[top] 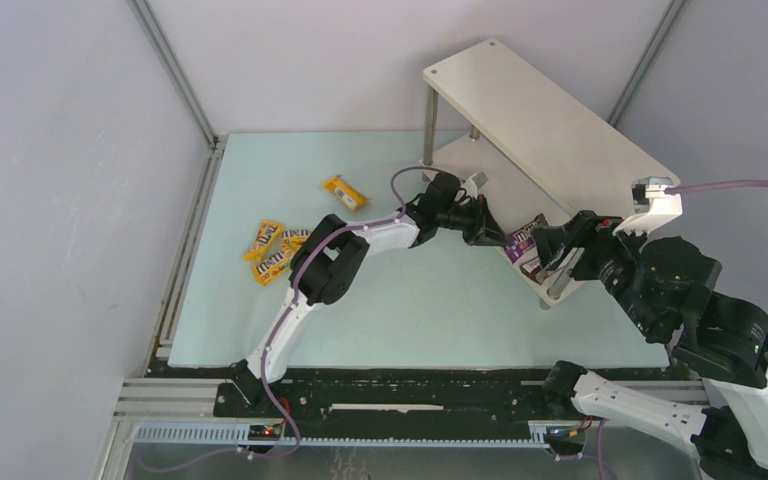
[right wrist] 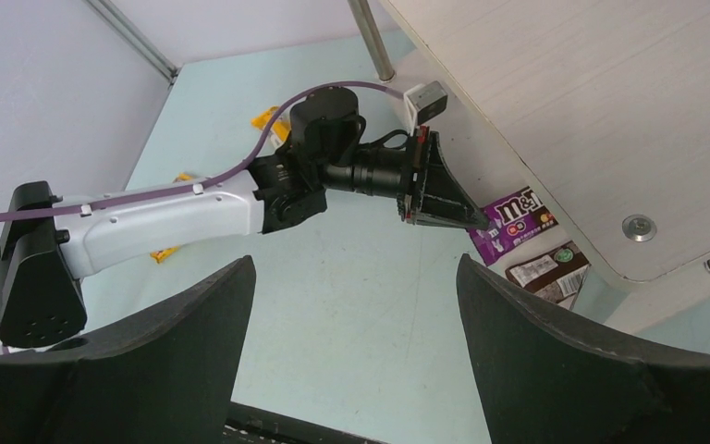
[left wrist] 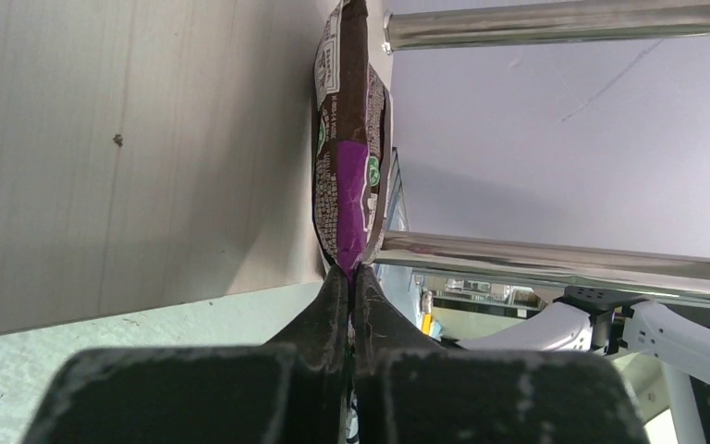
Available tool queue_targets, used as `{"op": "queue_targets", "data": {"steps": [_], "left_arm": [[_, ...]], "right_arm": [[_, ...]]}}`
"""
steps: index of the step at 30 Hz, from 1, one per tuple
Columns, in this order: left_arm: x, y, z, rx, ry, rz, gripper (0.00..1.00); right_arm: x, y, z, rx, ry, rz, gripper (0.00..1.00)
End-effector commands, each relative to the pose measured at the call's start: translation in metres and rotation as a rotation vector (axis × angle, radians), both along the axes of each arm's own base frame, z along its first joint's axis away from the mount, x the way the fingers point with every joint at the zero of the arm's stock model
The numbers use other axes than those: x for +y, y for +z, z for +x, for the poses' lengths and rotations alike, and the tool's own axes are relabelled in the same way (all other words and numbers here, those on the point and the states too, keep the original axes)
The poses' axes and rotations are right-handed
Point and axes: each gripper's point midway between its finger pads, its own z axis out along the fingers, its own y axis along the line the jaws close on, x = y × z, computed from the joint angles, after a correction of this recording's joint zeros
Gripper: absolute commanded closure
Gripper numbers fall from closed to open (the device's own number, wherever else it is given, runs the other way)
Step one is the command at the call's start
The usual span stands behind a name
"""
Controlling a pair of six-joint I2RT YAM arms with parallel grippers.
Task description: Place and organize the candy bags onto the shelf
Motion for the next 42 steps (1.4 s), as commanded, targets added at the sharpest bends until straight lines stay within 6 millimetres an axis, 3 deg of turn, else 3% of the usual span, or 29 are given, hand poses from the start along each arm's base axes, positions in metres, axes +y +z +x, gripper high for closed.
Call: {"op": "queue_targets", "data": {"steps": [1,14,19,22,33,36,38,42], "left_arm": [[-0.01,0.008,0.004,-0.029,0.002,-0.009,1.0],[-0.012,-0.001,0.0,-0.013,-0.002,0.028,0.86],[-0.008,-0.001,-0.001,-0.022,0.011,0.029,0.75],[-0.002,0.002,0.003,-0.021,0.033,0.014,0.61],[0.017,0.011,0.002,-0.085,0.081,0.008,0.36],[0.03,0.021,-0.002,-0.11,0.091,-0.011,0.31],[0.043,0.02,-0.006,-0.125,0.098,0.006,0.08],[0.083,0.037,-0.015,-0.191,0.154,0.035,0.04]], "right_arm": [[0.001,0.01,0.004,-0.029,-0.011,0.019,0.12],[0.004,0.009,0.004,-0.022,-0.004,0.025,0.12],[0.005,0.007,0.004,-0.015,-0.004,0.026,0.12],[0.004,0.008,0.004,-0.015,-0.004,0.03,0.12],[0.006,0.003,0.004,-0.003,-0.003,0.033,0.12],[0.006,0.001,0.004,0.004,-0.006,0.033,0.12],[0.007,-0.001,0.003,0.014,-0.003,0.032,0.12],[0.009,-0.006,0.002,0.032,-0.001,0.036,0.12]]}}
